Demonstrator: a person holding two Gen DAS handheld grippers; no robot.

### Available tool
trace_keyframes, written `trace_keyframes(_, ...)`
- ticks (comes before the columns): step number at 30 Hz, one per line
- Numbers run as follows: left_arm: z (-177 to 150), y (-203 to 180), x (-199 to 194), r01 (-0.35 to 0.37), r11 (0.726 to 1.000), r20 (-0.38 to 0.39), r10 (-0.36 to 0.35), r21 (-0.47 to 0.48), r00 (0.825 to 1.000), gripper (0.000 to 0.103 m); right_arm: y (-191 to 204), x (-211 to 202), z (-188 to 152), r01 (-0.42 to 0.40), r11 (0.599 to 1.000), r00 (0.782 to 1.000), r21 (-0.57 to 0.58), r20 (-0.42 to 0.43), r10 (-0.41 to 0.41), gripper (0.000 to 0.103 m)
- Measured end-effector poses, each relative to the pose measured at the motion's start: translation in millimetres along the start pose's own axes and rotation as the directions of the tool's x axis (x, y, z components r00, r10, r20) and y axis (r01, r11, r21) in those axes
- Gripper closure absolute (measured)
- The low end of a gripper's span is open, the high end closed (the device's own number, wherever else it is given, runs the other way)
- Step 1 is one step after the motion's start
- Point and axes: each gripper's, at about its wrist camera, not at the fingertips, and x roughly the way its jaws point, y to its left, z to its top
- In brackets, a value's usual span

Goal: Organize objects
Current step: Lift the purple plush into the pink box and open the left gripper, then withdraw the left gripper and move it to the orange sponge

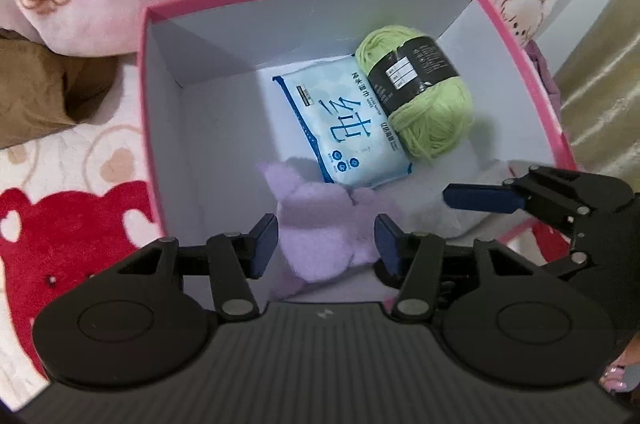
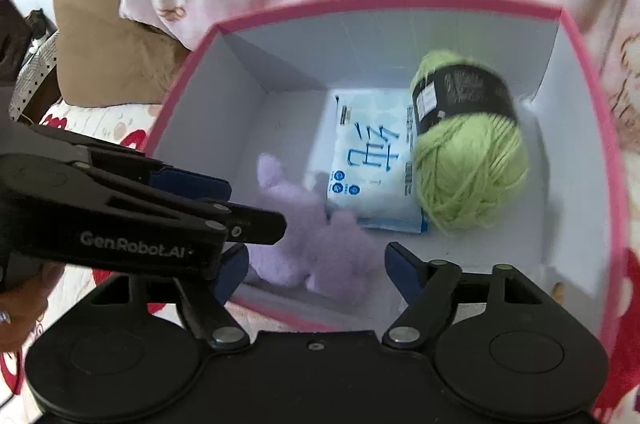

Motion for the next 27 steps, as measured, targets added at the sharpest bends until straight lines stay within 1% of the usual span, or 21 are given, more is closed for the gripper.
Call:
trace_keyframes(3, -3, -8, -26, 0.014, 0.999, 0.027, -0.015, 0.052, 1.0, 0.049, 5, -24, -2, -0.007, 1.0, 1.0, -0.014, 0.024, 0.007, 0.023)
trace_keyframes(7, -9, -19, -66, 0.047, 0.995, 0.037, -0.05, 0.09, 0.998, 0.047, 18, -63, -2, 0.003, 0.999, 0.999, -0.049, 0.052, 0.0, 0.023)
trace_keyframes(11, -15, -34, -103, 0.052, 0.988, 0.073, -0.063, 0.143, 0.995, 0.047, 29, -106, -4, 0.007, 0.999, 0.997, -0.054, 0.072, -0.003, 0.023)
trace_keyframes(13, -20, -44, -120, 0.052, 0.983, 0.096, -0.069, 0.174, 0.993, 0.046, 35, -127, -6, 0.02, 0.998, 0.996, -0.062, 0.086, -0.014, 0.023)
trace_keyframes(16, -29, -56, -140, 0.065, 0.974, 0.105, -0.09, 0.216, 0.99, 0.046, 43, -156, -12, 0.044, 0.995, 0.993, -0.086, 0.113, -0.034, 0.022)
trace_keyframes(17, -32, -59, -146, 0.069, 0.972, 0.105, -0.095, 0.227, 0.99, 0.046, 46, -165, -15, 0.046, 0.995, 0.992, -0.092, 0.121, -0.034, 0.022)
trace_keyframes(18, -36, -63, -151, 0.072, 0.969, 0.104, -0.099, 0.238, 0.99, 0.046, 48, -174, -18, 0.039, 0.995, 0.993, -0.096, 0.112, -0.028, 0.022)
trace_keyframes(22, -55, -75, -166, 0.097, 0.954, 0.094, -0.129, 0.285, 0.987, 0.046, 59, -203, -37, 0.041, 0.991, 0.99, -0.125, 0.138, -0.024, 0.021)
trace_keyframes(24, -65, -81, -168, 0.11, 0.945, 0.087, -0.143, 0.307, 0.986, 0.045, 62, -211, -49, 0.049, 0.99, 0.99, -0.136, 0.141, -0.03, 0.021)
trace_keyframes(27, -79, -87, -160, 0.107, 0.934, 0.078, -0.142, 0.342, 0.987, 0.045, 64, -218, -69, 0.06, 0.989, 0.99, -0.137, 0.131, -0.042, 0.021)
